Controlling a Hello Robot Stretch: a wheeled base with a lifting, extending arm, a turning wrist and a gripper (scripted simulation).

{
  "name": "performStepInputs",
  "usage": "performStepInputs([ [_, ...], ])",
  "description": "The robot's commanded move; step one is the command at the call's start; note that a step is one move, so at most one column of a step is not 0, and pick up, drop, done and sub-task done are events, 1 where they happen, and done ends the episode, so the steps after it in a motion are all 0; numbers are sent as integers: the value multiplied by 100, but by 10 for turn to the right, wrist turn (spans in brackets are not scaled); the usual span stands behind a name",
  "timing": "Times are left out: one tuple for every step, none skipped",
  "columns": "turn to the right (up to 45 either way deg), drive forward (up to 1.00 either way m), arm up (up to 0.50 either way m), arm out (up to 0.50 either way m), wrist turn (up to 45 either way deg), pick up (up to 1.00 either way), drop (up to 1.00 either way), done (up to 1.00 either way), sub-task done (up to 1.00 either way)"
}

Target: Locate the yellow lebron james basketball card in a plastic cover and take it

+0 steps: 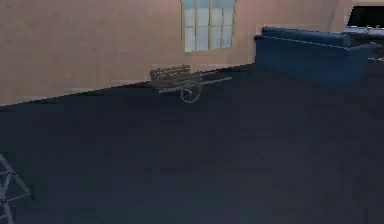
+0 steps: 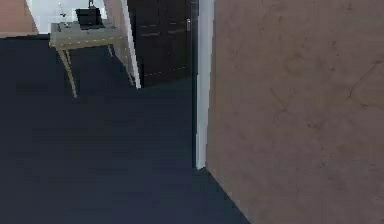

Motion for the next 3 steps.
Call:
performStepInputs([
  [420,0,0,0,0,0,0,0,0],
  [0,100,0,0,0,0,0,0,0],
  [0,100,0,0,0,0,0,0,0],
])
